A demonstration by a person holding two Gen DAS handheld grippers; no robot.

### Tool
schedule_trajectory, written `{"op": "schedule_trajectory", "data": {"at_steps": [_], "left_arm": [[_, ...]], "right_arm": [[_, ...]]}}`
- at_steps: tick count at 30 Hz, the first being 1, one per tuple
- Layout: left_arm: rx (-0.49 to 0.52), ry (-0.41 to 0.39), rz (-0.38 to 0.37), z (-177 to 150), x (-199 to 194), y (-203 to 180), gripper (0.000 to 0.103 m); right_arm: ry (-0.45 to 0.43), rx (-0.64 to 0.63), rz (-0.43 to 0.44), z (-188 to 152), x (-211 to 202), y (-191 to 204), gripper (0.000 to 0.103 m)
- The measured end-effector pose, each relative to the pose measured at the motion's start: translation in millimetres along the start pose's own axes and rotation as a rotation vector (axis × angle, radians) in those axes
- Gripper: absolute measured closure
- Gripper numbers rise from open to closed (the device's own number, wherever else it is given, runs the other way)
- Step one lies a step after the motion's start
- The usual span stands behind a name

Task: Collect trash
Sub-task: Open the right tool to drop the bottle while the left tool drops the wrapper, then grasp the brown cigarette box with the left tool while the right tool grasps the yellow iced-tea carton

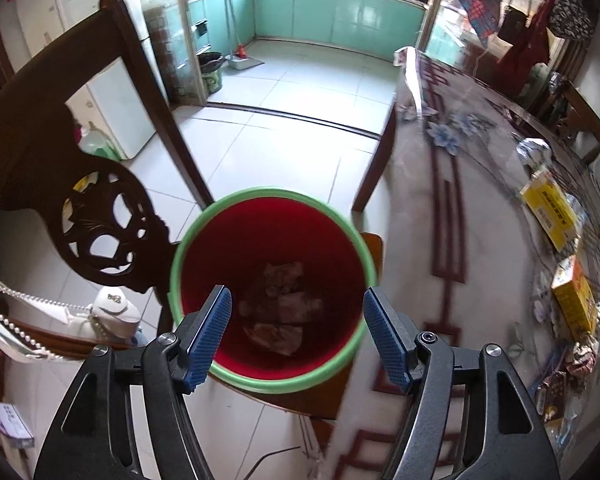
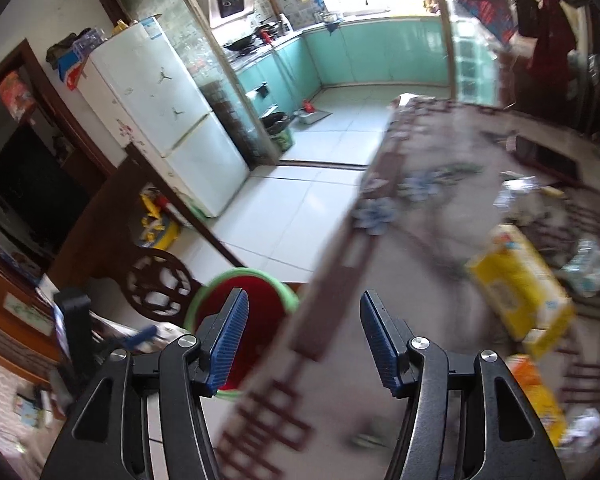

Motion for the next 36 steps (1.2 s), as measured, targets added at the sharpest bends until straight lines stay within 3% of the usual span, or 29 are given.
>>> {"op": "schedule_trajectory", "data": {"at_steps": [2,7,10,14,20,25,26,31,36], "left_arm": [[0.016,-0.001,-0.016,-1,0,-11,0.031],[0.077,0.009,-0.14,-11,1,-59,0.023],[0.124,0.039,-0.215,-25,2,-95,0.022],[0.168,0.113,-0.327,-54,4,-151,0.02],[0.171,0.238,-0.331,-105,20,-208,0.02],[0.146,0.28,-0.325,-128,24,-229,0.02],[0.145,0.281,-0.32,-132,23,-231,0.02],[0.116,0.295,-0.303,-138,33,-236,0.02],[0.08,0.317,-0.28,-143,48,-233,0.022]], "right_arm": [[0.016,-0.023,-0.053,-10,-7,-31,0.041],[0.175,-0.179,-0.173,-43,4,-110,0.039],[0.247,-0.282,-0.197,-59,16,-136,0.039],[0.325,-0.381,-0.162,-82,37,-160,0.039],[0.399,-0.42,-0.063,-104,59,-166,0.039],[0.411,-0.47,-0.082,-117,73,-170,0.039],[0.413,-0.454,-0.07,-118,74,-173,0.043],[0.364,-0.412,-0.058,-116,66,-183,0.045],[0.281,-0.284,-0.025,-96,37,-204,0.045]]}}
Point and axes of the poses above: each gripper's, at about its wrist camera, not at the fingertips, and x roughly the way its jaws point, y to its left, z to its top, the point moved 2 cm from there along x, roughly the way its jaws point, and after that the axes turned 15 degrees about -z, right-handed, at the moved point
